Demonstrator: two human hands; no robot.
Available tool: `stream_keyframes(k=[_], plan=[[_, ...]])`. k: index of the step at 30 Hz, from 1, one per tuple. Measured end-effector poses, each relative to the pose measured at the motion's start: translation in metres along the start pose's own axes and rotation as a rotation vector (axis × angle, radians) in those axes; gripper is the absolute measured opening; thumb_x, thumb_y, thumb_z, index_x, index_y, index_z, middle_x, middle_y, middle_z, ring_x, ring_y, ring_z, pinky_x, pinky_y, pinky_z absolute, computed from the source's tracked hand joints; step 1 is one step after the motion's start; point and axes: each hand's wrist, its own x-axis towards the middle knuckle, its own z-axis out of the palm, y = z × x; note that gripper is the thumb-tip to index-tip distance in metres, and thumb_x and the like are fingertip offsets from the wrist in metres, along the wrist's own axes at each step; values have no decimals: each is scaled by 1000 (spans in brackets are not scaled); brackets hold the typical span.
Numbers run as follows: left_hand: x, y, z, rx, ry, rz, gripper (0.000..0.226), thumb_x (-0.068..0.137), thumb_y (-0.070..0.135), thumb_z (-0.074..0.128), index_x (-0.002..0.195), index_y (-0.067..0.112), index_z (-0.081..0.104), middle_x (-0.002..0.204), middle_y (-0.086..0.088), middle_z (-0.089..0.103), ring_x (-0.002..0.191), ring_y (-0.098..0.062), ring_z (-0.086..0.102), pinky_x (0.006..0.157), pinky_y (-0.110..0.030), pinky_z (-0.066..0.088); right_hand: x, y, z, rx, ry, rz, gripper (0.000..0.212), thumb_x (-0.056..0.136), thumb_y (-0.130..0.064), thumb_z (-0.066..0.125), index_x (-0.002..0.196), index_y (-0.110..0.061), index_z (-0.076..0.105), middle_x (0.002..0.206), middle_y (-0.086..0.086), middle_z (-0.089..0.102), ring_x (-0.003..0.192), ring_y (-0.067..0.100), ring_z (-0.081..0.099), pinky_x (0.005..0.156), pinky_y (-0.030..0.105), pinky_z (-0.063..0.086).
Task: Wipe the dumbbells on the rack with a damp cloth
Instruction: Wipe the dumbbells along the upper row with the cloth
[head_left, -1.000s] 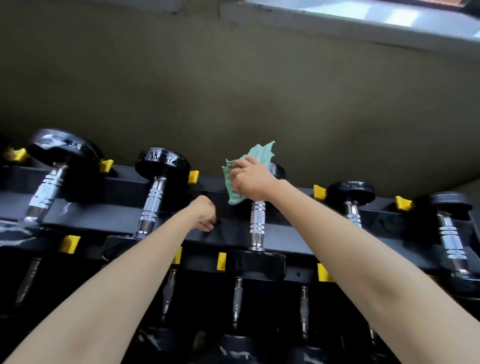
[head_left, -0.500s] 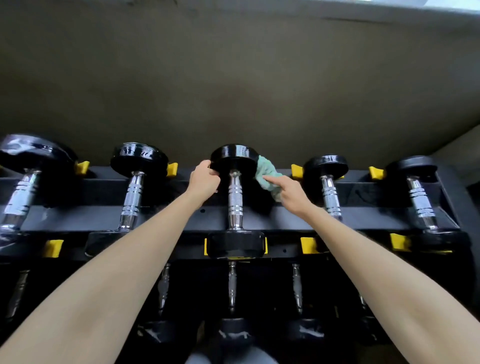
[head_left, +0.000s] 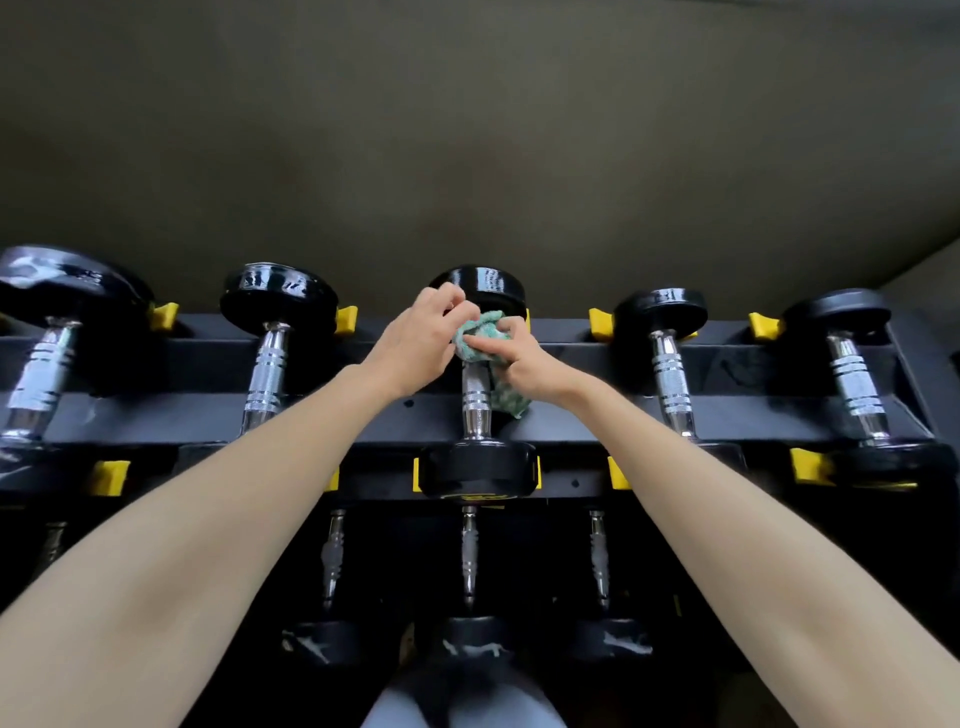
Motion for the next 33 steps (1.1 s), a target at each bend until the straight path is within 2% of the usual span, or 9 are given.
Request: stream_keyframes(k=[3,7,11,16,18,22,26,30,33], plan=[[-5,-4,5,-35,-185,-101,21,87,5,56,108,8,59,113,-7,57,110,-24,48,85,-41,45,-4,-3,4,-67,-4,-9,62,87,20,28,139,-9,44,148,13,11,142,24,11,111,20,11],[-5,0,3,-82,-310,-181,12,87,4,57,96,5,64,99,-11,65,97,-28,56,81,-35,43,-14,-5,14,-148,-46,34,63,85,18,31,136,-14,47,148,13,8,137,29,20,107,24,24],[-15,6,-1,-152,-405,-231,14,86,4,63,97,3,71,96,-13,68,85,-24,59,75,-29,43,-25,-1,23,-194,-143,55,74,77,18,26,138,-18,46,147,13,33,138,30,28,113,34,26],[-35,21,-5,-247,-562,-223,14,83,1,64,93,0,73,94,-10,70,90,-17,59,77,-24,41,-53,-9,24,-280,-218,142,80,76,18,18,131,-27,55,148,2,40,135,24,35,113,36,29],[-43,24,-10,-202,-575,-215,13,82,0,61,80,5,73,77,-3,61,79,-23,53,74,-28,42,-60,-20,25,-269,-194,157,77,77,21,18,128,-20,59,142,3,47,131,24,40,112,35,32],[-55,32,-21,-134,-568,-195,35,75,-4,51,48,16,41,64,2,27,71,-21,27,62,-30,27,-75,-39,20,-288,-162,156,69,82,21,21,125,-16,62,138,1,52,127,22,44,110,31,32],[-66,37,-25,-113,-437,-203,22,82,-3,53,82,5,73,78,-5,52,77,-27,48,69,-33,42,-89,-41,25,-298,-63,135,67,86,15,24,126,-25,60,142,4,49,129,26,43,109,39,35],[-85,46,-33,-63,-301,-182,20,83,-2,51,76,6,68,70,-8,52,86,-40,55,68,-34,41,-106,-40,52,-242,155,99,69,82,15,24,128,-25,59,142,6,47,132,26,40,108,37,35],[-100,53,-27,-24,-251,-204,27,88,1,49,100,8,72,99,-15,63,96,-34,58,74,-35,43,-120,-36,79,-98,276,20,70,80,22,28,131,-15,56,149,4,37,138,23,32,112,22,23]])
